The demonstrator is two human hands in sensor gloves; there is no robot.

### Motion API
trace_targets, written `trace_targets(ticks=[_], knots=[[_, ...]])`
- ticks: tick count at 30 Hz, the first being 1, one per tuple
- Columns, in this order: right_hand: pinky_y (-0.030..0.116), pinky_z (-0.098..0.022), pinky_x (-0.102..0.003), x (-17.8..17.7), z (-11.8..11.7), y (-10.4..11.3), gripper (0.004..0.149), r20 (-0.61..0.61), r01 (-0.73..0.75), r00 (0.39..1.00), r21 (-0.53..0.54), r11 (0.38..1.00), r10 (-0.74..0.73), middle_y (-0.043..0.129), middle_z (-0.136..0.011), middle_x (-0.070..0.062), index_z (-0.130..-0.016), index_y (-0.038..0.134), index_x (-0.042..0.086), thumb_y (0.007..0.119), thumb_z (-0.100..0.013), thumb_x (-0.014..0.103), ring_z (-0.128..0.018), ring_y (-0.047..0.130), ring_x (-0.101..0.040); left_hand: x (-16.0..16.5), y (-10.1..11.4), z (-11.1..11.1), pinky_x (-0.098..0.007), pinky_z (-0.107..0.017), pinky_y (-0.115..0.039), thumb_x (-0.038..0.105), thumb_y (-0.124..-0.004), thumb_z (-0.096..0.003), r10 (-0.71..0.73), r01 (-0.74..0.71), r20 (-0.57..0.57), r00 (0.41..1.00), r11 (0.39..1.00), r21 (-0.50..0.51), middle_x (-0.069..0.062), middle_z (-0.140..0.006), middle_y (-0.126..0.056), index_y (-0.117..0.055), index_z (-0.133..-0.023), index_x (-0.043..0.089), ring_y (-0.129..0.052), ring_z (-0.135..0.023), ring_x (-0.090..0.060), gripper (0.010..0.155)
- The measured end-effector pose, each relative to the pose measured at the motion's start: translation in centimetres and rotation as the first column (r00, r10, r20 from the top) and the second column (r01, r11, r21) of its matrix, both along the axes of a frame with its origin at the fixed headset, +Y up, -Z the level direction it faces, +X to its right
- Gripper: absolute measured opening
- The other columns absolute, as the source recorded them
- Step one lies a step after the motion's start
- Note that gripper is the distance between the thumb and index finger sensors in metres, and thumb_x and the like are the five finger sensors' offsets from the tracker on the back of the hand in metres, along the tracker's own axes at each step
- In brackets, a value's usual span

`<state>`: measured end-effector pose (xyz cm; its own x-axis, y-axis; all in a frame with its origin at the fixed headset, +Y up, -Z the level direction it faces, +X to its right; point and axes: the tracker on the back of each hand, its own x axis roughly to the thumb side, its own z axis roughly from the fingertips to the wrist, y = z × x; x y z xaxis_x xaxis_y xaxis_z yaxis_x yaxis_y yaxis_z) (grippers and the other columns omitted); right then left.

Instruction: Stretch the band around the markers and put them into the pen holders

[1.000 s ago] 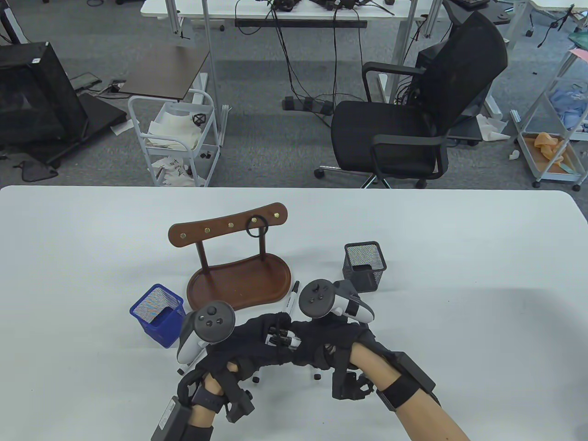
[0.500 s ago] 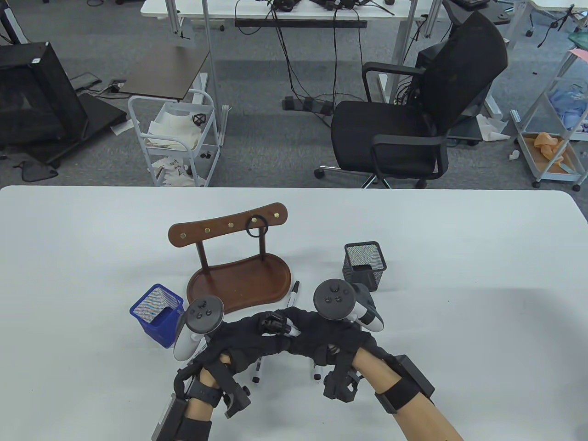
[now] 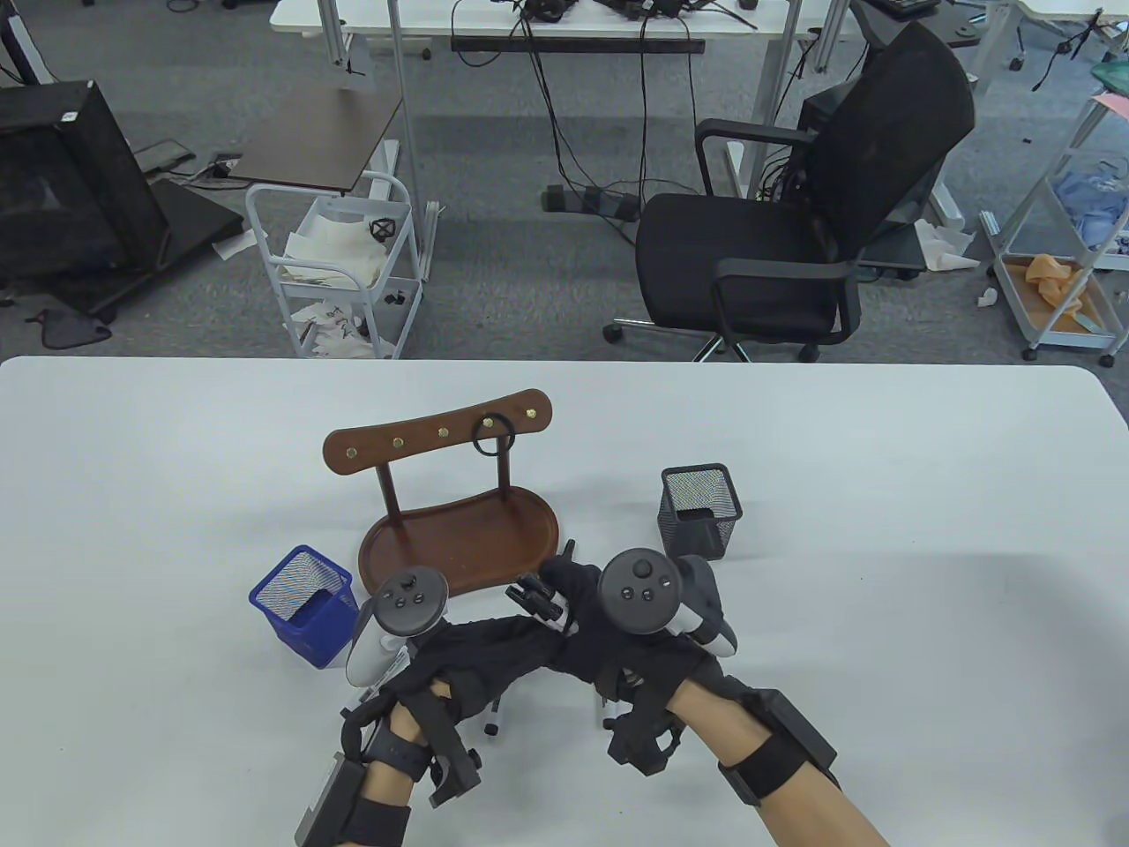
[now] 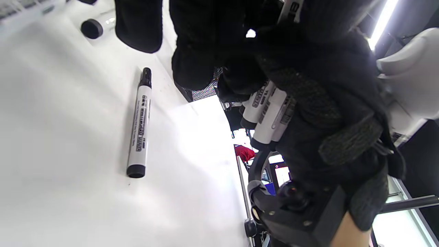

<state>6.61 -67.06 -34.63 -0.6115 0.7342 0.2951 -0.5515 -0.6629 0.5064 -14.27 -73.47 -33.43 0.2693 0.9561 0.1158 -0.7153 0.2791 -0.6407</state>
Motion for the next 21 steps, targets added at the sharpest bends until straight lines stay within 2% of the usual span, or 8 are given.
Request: trace_targets(ticks=[3, 7, 9, 12, 15, 17, 21], knots=[[0.091, -0.055, -0.043, 0.9, -1.0, -1.1, 0.078, -0.027, 0.111, 0.993, -0.190, 0.975, -0.118, 0.060, -0.099, -0.005, -0.105, 0.037, 0.020, 0.092, -0.050, 0.025, -0.059, 0.099, -0.015, -0.4, 0.4, 0.1, -0.080, -0.073, -0.034, 0.049, -0.059, -0.0635, 0.005, -0.004, -0.027, 1.000, 1.000, 0.022, -0.021, -0.101, -0.092, -0.078, -0.104, 0.005, -0.059, -0.106, -0.055, 0.063], [0.091, -0.055, -0.043, 1.7, -1.8, -2.2, 0.073, 0.002, 0.179, 0.982, -0.281, 0.943, -0.186, 0.061, -0.099, -0.005, -0.104, 0.043, 0.019, 0.092, -0.050, 0.023, -0.059, 0.100, -0.015, -0.8, 1.1, 0.2, -0.079, -0.073, -0.031, 0.048, -0.055, -0.0635, -0.049, 0.057, -0.076, 0.996, 0.993, 0.100, -0.018, -0.098, -0.095, -0.082, -0.100, 0.011, -0.061, -0.107, -0.051, 0.059], [0.091, -0.055, -0.043, 1.7, -1.9, -2.8, 0.076, -0.039, 0.213, 0.969, -0.366, 0.906, -0.243, 0.061, -0.100, -0.006, -0.104, 0.044, 0.018, 0.095, -0.048, 0.024, -0.060, 0.100, -0.016, -1.1, 1.2, 0.2, -0.079, -0.073, -0.030, 0.049, -0.055, -0.0633, -0.081, 0.096, -0.110, 0.991, 0.986, 0.138, -0.017, -0.096, -0.096, -0.083, -0.099, 0.012, -0.063, -0.105, -0.049, 0.058], [0.092, -0.055, -0.042, 1.7, -2.1, -3.3, 0.075, 0.000, 0.274, 0.955, -0.391, 0.878, -0.298, 0.061, -0.100, -0.005, -0.103, 0.045, 0.018, 0.095, -0.048, 0.026, -0.060, 0.100, -0.015, -1.0, 1.3, 0.3, -0.080, -0.074, -0.028, 0.050, -0.054, -0.0629, -0.098, 0.116, -0.116, 0.988, 0.980, 0.160, -0.016, -0.097, -0.094, -0.083, -0.100, 0.016, -0.061, -0.105, -0.050, 0.058], [0.091, -0.055, -0.043, 2.1, -2.5, -4.1, 0.078, 0.121, 0.441, 0.889, -0.486, 0.755, -0.442, 0.062, -0.099, -0.005, -0.103, 0.045, 0.018, 0.094, -0.045, 0.035, -0.060, 0.099, -0.016, -0.6, 1.6, 0.8, -0.080, -0.074, -0.029, 0.052, -0.050, -0.0625, -0.103, 0.121, -0.104, 0.989, 0.973, 0.195, -0.013, -0.100, -0.091, -0.077, -0.103, 0.021, -0.061, -0.106, -0.050, 0.058], [0.090, -0.055, -0.043, 2.5, -2.8, -4.5, 0.079, 0.145, 0.481, 0.864, -0.523, 0.704, -0.483, 0.061, -0.100, -0.006, -0.104, 0.044, 0.018, 0.088, -0.042, 0.040, -0.060, 0.099, -0.017, -0.7, 1.7, 0.9, -0.080, -0.074, -0.030, 0.052, -0.051, -0.0628, -0.063, 0.081, -0.101, 0.993, 0.979, 0.187, -0.014, -0.101, -0.090, -0.076, -0.104, 0.019, -0.061, -0.105, -0.051, 0.058], [0.090, -0.055, -0.043, 3.1, -3.2, -4.9, 0.072, 0.266, 0.503, 0.864, -0.481, 0.718, -0.426, 0.063, -0.098, -0.004, -0.103, 0.046, 0.019, 0.085, -0.049, 0.042, -0.061, 0.098, -0.016, 0.2, 2.0, 1.4, -0.079, -0.074, -0.030, 0.052, -0.052, -0.0631, -0.087, 0.100, -0.068, 0.994, 0.971, 0.219, -0.014, -0.102, -0.088, -0.074, -0.105, 0.018, -0.060, -0.105, -0.051, 0.059]])
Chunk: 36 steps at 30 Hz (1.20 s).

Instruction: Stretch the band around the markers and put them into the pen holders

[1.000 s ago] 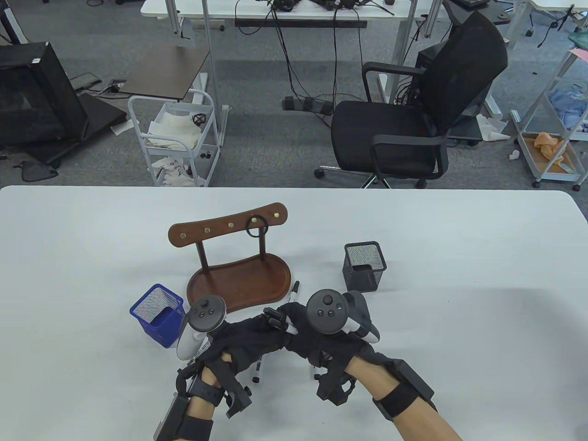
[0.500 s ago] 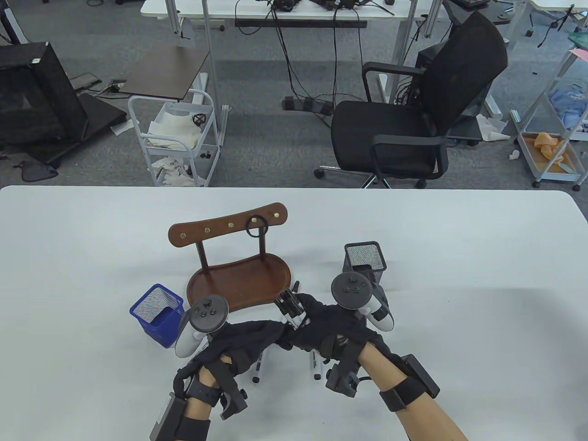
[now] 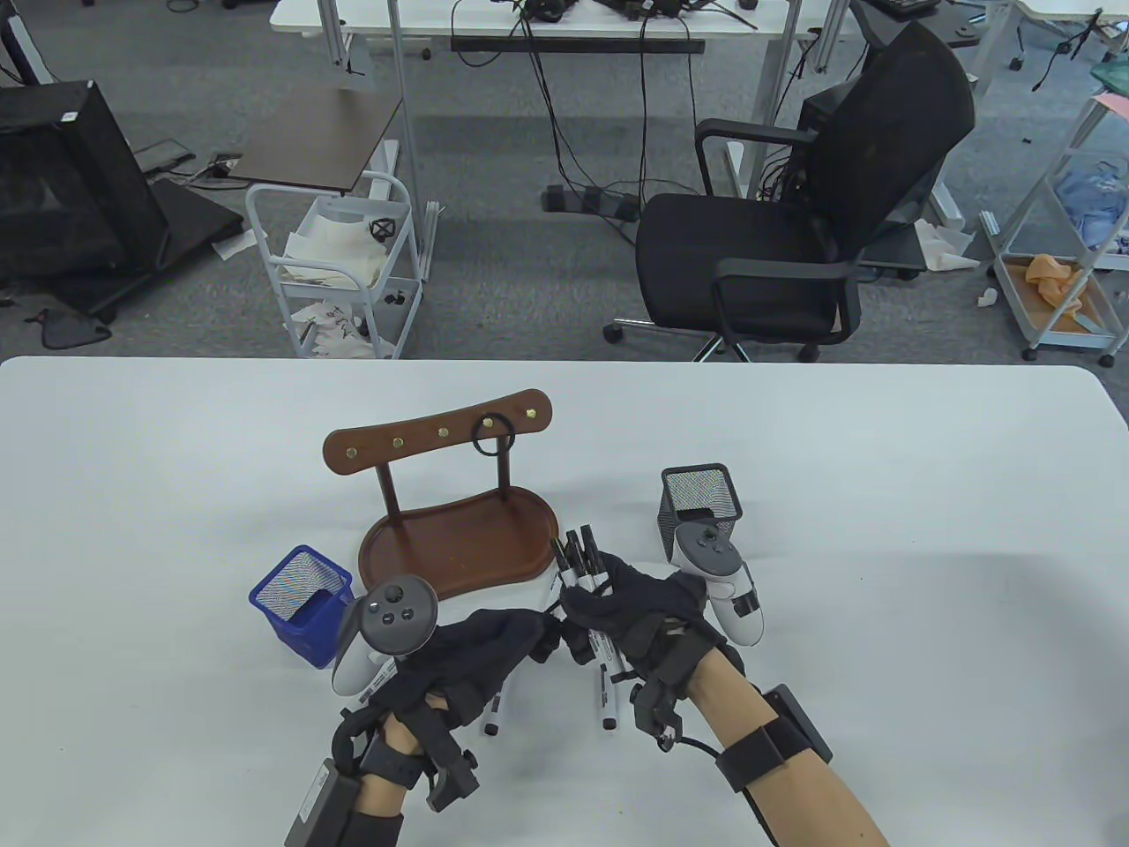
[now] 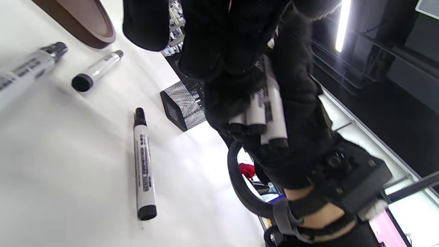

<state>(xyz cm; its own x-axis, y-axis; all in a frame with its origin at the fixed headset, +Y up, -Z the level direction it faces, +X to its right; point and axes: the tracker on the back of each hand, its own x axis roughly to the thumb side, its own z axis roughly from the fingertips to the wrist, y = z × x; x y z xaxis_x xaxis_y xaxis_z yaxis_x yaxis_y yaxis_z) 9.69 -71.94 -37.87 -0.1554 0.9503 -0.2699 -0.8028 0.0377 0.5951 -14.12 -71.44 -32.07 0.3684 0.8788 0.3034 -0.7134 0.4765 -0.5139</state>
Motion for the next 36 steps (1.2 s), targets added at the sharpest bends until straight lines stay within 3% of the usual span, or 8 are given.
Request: trace_targets(ticks=[5, 8, 16, 18, 23, 27, 33, 36], knots=[[0.092, -0.052, -0.041, -0.1, -0.3, -0.4, 0.056, 0.214, -0.093, 0.971, -0.054, 0.994, 0.103, 0.071, -0.092, 0.001, -0.098, 0.055, 0.021, 0.086, -0.055, 0.039, -0.055, 0.100, -0.013, 2.1, 0.8, 0.7, -0.078, -0.075, -0.030, 0.052, -0.053, -0.0631, -0.068, 0.064, 0.045, 0.997, 0.994, 0.089, -0.014, -0.104, -0.082, -0.068, -0.108, 0.011, -0.060, -0.105, -0.049, 0.062], [0.094, -0.050, -0.039, 0.1, -0.7, -0.7, 0.051, 0.324, -0.131, 0.934, -0.089, 0.987, 0.153, 0.075, -0.088, 0.003, -0.095, 0.058, 0.022, 0.084, -0.056, 0.041, -0.053, 0.102, -0.011, 2.7, 0.7, 0.7, -0.078, -0.075, -0.028, 0.051, -0.053, -0.0634, -0.026, 0.020, 0.096, 0.995, 0.997, 0.069, -0.013, -0.105, -0.081, -0.070, -0.106, 0.012, -0.057, -0.106, -0.049, 0.060], [0.092, -0.052, -0.043, 0.0, -1.1, -0.8, 0.046, 0.349, -0.074, 0.927, -0.185, 0.980, 0.136, 0.077, -0.088, 0.001, -0.092, 0.062, 0.022, 0.085, -0.056, 0.039, -0.059, 0.102, -0.017, 1.6, 0.7, 0.6, -0.078, -0.075, -0.030, 0.051, -0.055, -0.0630, -0.014, 0.011, 0.061, 0.998, 0.999, 0.053, -0.014, -0.107, -0.084, -0.074, -0.105, 0.011, -0.058, -0.106, -0.052, 0.062], [0.091, -0.053, -0.044, -0.1, -0.8, -0.1, 0.045, 0.301, -0.126, 0.941, -0.105, 0.986, 0.152, 0.076, -0.090, 0.001, -0.091, 0.063, 0.023, 0.086, -0.055, 0.037, -0.062, 0.101, -0.018, 0.7, 0.7, 0.4, -0.078, -0.074, -0.035, 0.053, -0.053, -0.0624, -0.002, 0.003, -0.012, 1.000, 0.999, 0.048, -0.012, -0.105, -0.088, -0.076, -0.103, 0.011, -0.063, -0.105, -0.051, 0.063], [0.091, -0.055, -0.044, 0.0, 0.5, 1.3, 0.044, 0.245, -0.180, 0.957, 0.076, 0.981, 0.157, 0.079, -0.090, 0.001, -0.090, 0.065, 0.025, 0.087, -0.054, 0.037, -0.067, 0.101, -0.019, -0.4, -0.1, -0.3, -0.078, -0.074, -0.035, 0.055, -0.050, -0.0626, 0.149, -0.150, -0.013, 0.989, 0.986, -0.067, -0.017, -0.110, -0.083, -0.071, -0.107, 0.008, -0.062, -0.105, -0.053, 0.068], [0.091, -0.055, -0.044, -0.6, 1.7, 1.7, 0.045, 0.227, -0.223, 0.958, 0.209, 0.952, 0.175, 0.080, -0.088, 0.001, -0.089, 0.064, 0.024, 0.087, -0.053, 0.037, -0.066, 0.101, -0.018, -0.7, -0.2, -0.4, -0.078, -0.074, -0.037, 0.054, -0.050, -0.0627, 0.192, -0.195, -0.047, 0.980, 0.978, -0.075, -0.017, -0.108, -0.084, -0.072, -0.106, 0.008, -0.062, -0.104, -0.052, 0.067], [0.090, -0.056, -0.044, -0.4, 2.4, 1.4, 0.045, 0.226, -0.250, 0.955, 0.258, 0.933, 0.193, 0.080, -0.088, 0.001, -0.089, 0.064, 0.025, 0.087, -0.053, 0.037, -0.067, 0.100, -0.019, -1.7, -0.1, -0.4, -0.077, -0.074, -0.041, 0.053, -0.054, -0.0629, 0.328, -0.336, -0.093, 0.940, 0.937, -0.100, -0.016, -0.108, -0.088, -0.077, -0.103, 0.009, -0.067, -0.103, -0.051, 0.064], [0.090, -0.056, -0.045, 0.4, 2.2, 1.1, 0.045, 0.242, -0.260, 0.951, 0.275, 0.926, 0.195, 0.080, -0.087, 0.001, -0.089, 0.065, 0.025, 0.087, -0.052, 0.037, -0.066, 0.101, -0.019, -2.8, 0.0, -0.4, -0.077, -0.074, -0.041, 0.055, -0.054, -0.0628, 0.257, -0.263, -0.125, 0.958, 0.964, -0.035, -0.016, -0.107, -0.088, -0.077, -0.103, 0.010, -0.068, -0.103, -0.050, 0.065]])
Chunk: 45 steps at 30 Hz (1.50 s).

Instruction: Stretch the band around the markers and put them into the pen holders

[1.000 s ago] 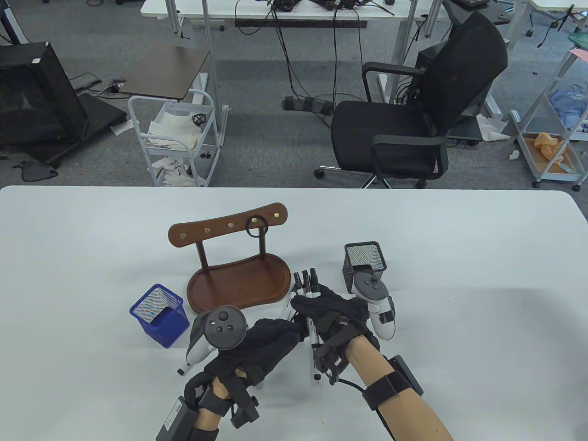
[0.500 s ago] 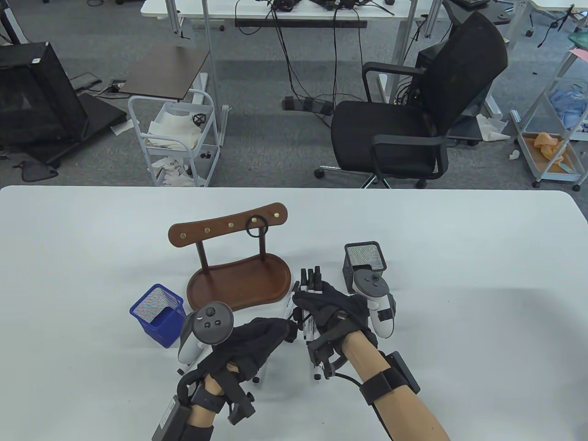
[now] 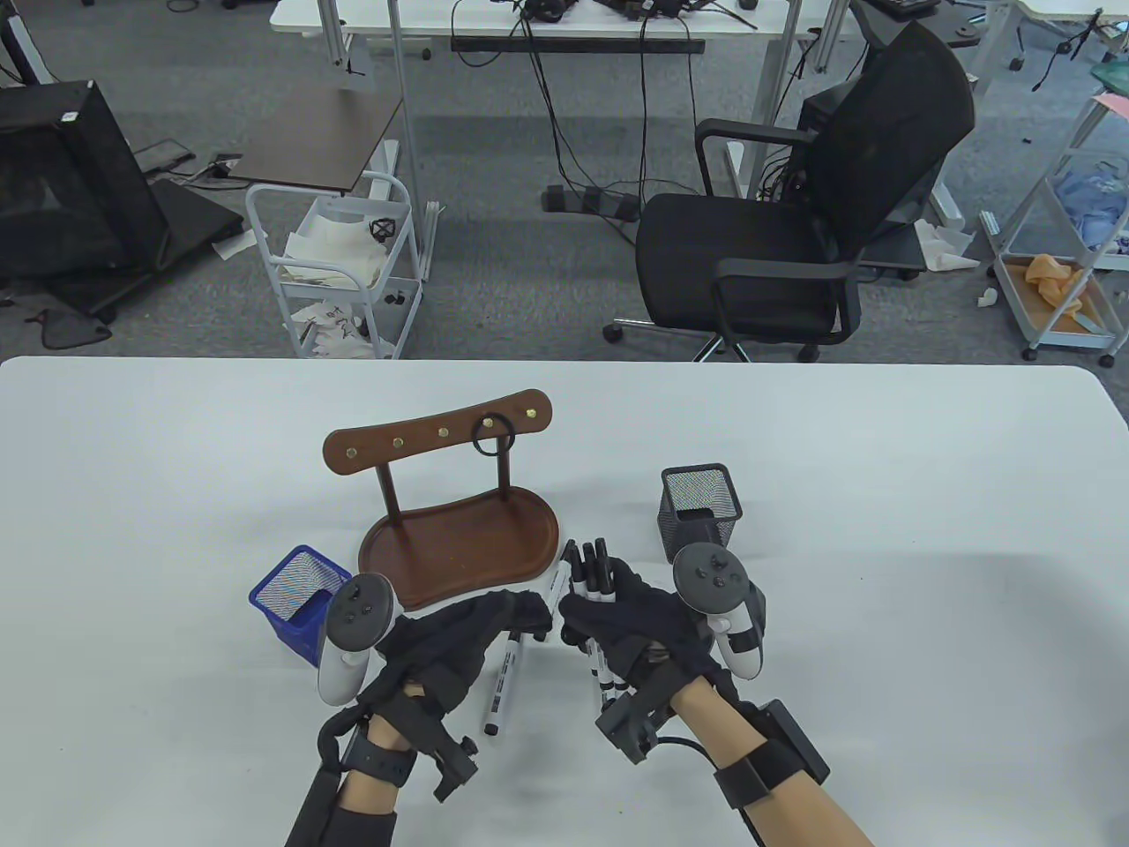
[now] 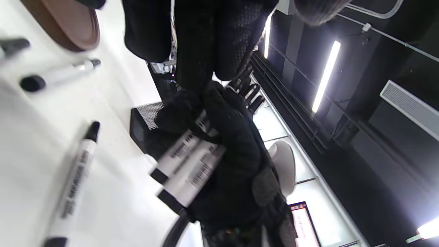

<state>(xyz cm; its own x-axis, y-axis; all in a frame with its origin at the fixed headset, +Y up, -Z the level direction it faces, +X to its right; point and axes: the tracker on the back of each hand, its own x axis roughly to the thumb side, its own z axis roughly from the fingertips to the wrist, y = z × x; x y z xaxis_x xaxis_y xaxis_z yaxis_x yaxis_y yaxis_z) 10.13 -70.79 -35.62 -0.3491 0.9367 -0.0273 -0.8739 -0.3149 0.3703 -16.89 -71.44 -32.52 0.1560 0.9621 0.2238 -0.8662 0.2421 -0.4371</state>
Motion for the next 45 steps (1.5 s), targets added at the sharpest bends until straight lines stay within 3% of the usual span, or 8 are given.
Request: trace_targets(ticks=[3, 8, 13, 27, 35, 39, 45], knots=[[0.090, -0.056, -0.044, 0.9, -0.2, 0.0, 0.045, 0.028, 0.003, 1.000, 0.008, 1.000, -0.003, 0.081, -0.087, 0.001, -0.089, 0.065, 0.026, 0.088, -0.052, 0.037, -0.066, 0.101, -0.019, -0.2, 0.0, 0.2, -0.078, -0.074, -0.039, 0.057, -0.055, -0.0623, -0.025, 0.025, -0.031, 0.999, 1.000, 0.000, -0.018, -0.114, -0.079, -0.069, -0.108, 0.010, -0.062, -0.105, -0.053, 0.067], [0.090, -0.055, -0.044, 2.7, -0.5, 0.6, 0.045, 0.075, -0.009, 0.997, 0.030, 1.000, 0.006, 0.082, -0.086, 0.002, -0.088, 0.066, 0.026, 0.089, -0.051, 0.037, -0.064, 0.102, -0.019, -0.5, 0.6, 0.5, -0.080, -0.072, -0.032, 0.057, -0.057, -0.0619, -0.232, 0.239, -0.126, 0.965, 0.970, 0.046, -0.030, -0.118, -0.061, -0.055, -0.113, 0.005, -0.050, -0.107, -0.058, 0.073], [0.089, -0.056, -0.045, 4.5, -0.9, 1.6, 0.044, 0.109, -0.026, 0.994, 0.050, 0.998, 0.021, 0.083, -0.087, 0.002, -0.088, 0.067, 0.026, 0.089, -0.051, 0.037, -0.065, 0.102, -0.020, -0.6, 0.7, 0.7, -0.081, -0.072, -0.031, 0.057, -0.057, -0.0617, -0.301, 0.313, -0.161, 0.940, 0.948, 0.052, -0.032, -0.120, -0.055, -0.050, -0.115, 0.005, -0.046, -0.107, -0.060, 0.075], [0.077, -0.065, -0.050, 8.7, -4.7, 6.0, 0.043, 0.237, -0.013, 0.971, 0.097, 0.995, -0.010, 0.079, -0.090, 0.003, -0.089, 0.064, 0.028, 0.086, -0.053, 0.036, -0.071, 0.093, -0.023, -0.1, 0.9, 1.1, -0.080, -0.072, -0.031, 0.057, -0.058, -0.0616, -0.345, 0.358, -0.162, 0.925, 0.932, 0.060, -0.034, -0.119, -0.055, -0.052, -0.114, 0.003, -0.046, -0.107, -0.061, 0.075], [0.067, -0.071, -0.059, 9.8, -7.7, 6.9, 0.042, 0.281, -0.037, 0.960, 0.094, 0.995, 0.009, 0.078, -0.092, 0.005, -0.089, 0.064, 0.031, 0.086, -0.054, 0.036, -0.079, 0.086, -0.025, 0.0, 0.9, 1.1, -0.081, -0.072, -0.030, 0.058, -0.058, -0.0613, -0.347, 0.358, -0.143, 0.927, 0.932, 0.056, -0.034, -0.120, -0.055, -0.052, -0.114, 0.003, -0.045, -0.107, -0.061, 0.076], [0.053, -0.077, -0.063, 9.8, -8.9, 7.1, 0.043, 0.291, -0.037, 0.957, 0.092, 0.995, 0.009, 0.077, -0.094, 0.006, -0.090, 0.064, 0.032, 0.086, -0.054, 0.037, -0.090, 0.077, -0.030, 0.0, 0.9, 1.1, -0.081, -0.072, -0.030, 0.058, -0.058, -0.0612, -0.349, 0.360, -0.144, 0.926, 0.931, 0.055, -0.034, -0.120, -0.054, -0.052, -0.114, 0.003, -0.045, -0.107, -0.061, 0.077], [0.016, -0.076, -0.066, 9.3, -10.6, 6.8, 0.042, 0.289, -0.035, 0.957, 0.081, 0.996, 0.010, 0.069, -0.104, 0.007, -0.090, 0.064, 0.035, 0.085, -0.054, 0.040, -0.108, 0.050, -0.034, -0.1, 0.9, 1.1, -0.081, -0.072, -0.030, 0.058, -0.059, -0.0612, -0.347, 0.357, -0.146, 0.926, 0.932, 0.052, -0.034, -0.120, -0.054, -0.051, -0.114, 0.003, -0.044, -0.108, -0.061, 0.077]])
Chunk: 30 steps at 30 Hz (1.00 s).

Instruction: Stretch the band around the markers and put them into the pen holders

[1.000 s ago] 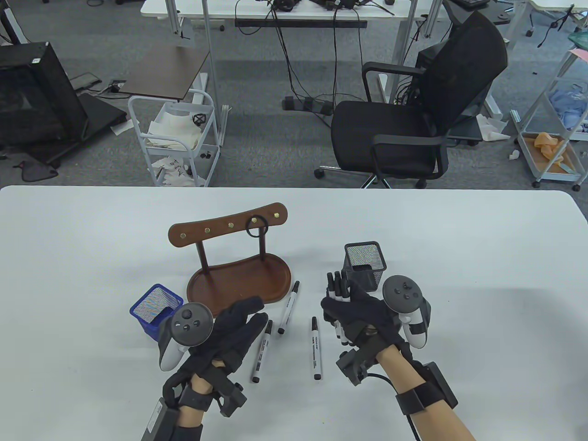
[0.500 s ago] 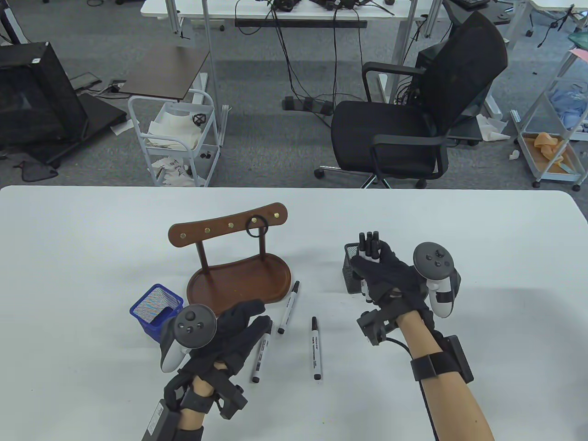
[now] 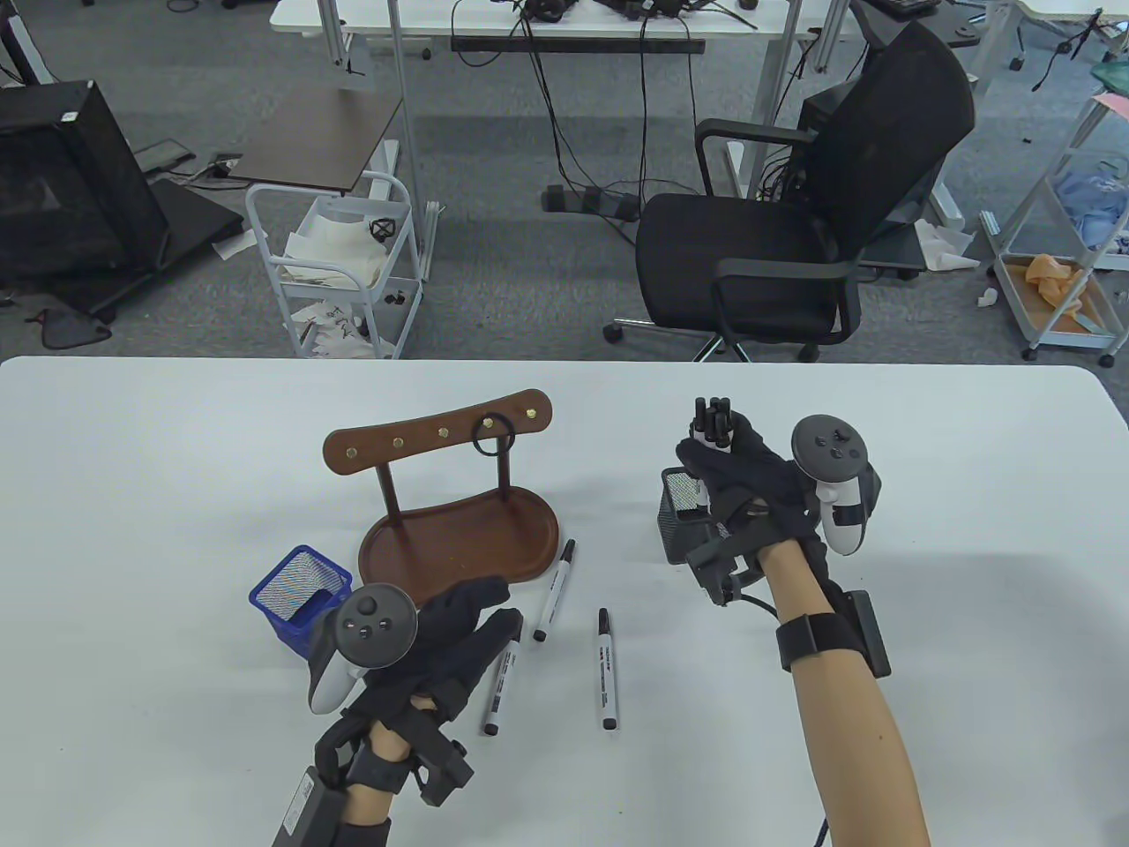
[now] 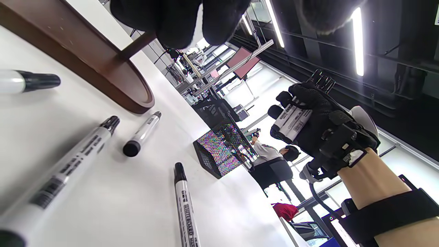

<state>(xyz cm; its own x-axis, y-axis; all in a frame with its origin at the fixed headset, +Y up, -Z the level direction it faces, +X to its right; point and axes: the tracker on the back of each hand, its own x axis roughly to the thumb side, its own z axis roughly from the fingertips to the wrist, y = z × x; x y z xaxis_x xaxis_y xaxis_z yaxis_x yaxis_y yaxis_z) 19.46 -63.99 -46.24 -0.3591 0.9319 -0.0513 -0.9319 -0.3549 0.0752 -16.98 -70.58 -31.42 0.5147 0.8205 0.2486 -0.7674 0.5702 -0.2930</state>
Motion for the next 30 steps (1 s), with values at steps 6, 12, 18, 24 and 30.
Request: trace_targets(ticks=[6, 12, 18, 24, 30], knots=[[-0.004, -0.065, -0.065, -0.2, -1.2, -1.4, 0.041, 0.020, 0.015, 1.000, -0.026, 1.000, -0.015, 0.050, -0.120, 0.004, -0.090, 0.063, 0.041, 0.084, -0.055, 0.042, -0.111, 0.020, -0.036, 0.3, -0.1, -0.1, -0.081, -0.072, -0.030, 0.058, -0.059, -0.0611, -0.026, 0.026, 0.004, 1.000, 1.000, 0.002, -0.034, -0.120, -0.054, -0.052, -0.114, 0.002, -0.044, -0.108, -0.061, 0.077], [-0.011, -0.062, -0.061, 0.4, -2.2, -3.0, 0.040, 0.010, 0.021, 1.000, -0.065, 0.998, -0.020, 0.034, -0.125, 0.003, -0.089, 0.062, 0.047, 0.082, -0.055, 0.044, -0.110, 0.006, -0.034, 0.2, -0.1, -0.1, -0.081, -0.072, -0.030, 0.059, -0.059, -0.0610, -0.015, 0.015, 0.004, 1.000, 1.000, -0.002, -0.034, -0.120, -0.054, -0.051, -0.114, 0.002, -0.044, -0.108, -0.062, 0.078], [-0.013, -0.060, -0.061, 0.6, -2.6, -4.3, 0.040, -0.005, 0.007, 1.000, -0.090, 0.996, -0.007, 0.025, -0.126, 0.002, -0.089, 0.061, 0.049, 0.082, -0.054, 0.045, -0.108, -0.003, -0.033, 0.2, -0.1, -0.1, -0.081, -0.072, -0.030, 0.059, -0.059, -0.0610, -0.011, 0.011, 0.002, 1.000, 1.000, -0.008, -0.034, -0.120, -0.054, -0.051, -0.114, 0.002, -0.044, -0.108, -0.062, 0.078], [-0.014, -0.058, -0.061, 0.3, -2.8, -5.4, 0.040, -0.036, -0.075, 0.997, -0.126, 0.989, 0.071, 0.013, -0.125, 0.001, -0.089, 0.062, 0.048, 0.081, -0.054, 0.045, -0.104, -0.011, -0.033, 0.1, -0.1, -0.1, -0.081, -0.072, -0.030, 0.059, -0.059, -0.0609, 0.001, -0.001, 0.007, 1.000, 1.000, -0.009, -0.034, -0.120, -0.054, -0.051, -0.114, 0.002, -0.043, -0.108, -0.062, 0.078], [-0.011, -0.059, -0.063, 0.0, -2.7, -5.9, 0.038, -0.031, -0.199, 0.980, -0.128, 0.972, 0.196, 0.016, -0.125, -0.001, -0.088, 0.066, 0.045, 0.082, -0.054, 0.044, -0.104, -0.009, -0.035, 0.0, -0.1, -0.1, -0.081, -0.072, -0.030, 0.059, -0.059, -0.0610, 0.002, -0.002, 0.005, 1.000, 1.000, -0.014, -0.034, -0.120, -0.053, -0.051, -0.114, 0.002, -0.043, -0.108, -0.062, 0.078]])
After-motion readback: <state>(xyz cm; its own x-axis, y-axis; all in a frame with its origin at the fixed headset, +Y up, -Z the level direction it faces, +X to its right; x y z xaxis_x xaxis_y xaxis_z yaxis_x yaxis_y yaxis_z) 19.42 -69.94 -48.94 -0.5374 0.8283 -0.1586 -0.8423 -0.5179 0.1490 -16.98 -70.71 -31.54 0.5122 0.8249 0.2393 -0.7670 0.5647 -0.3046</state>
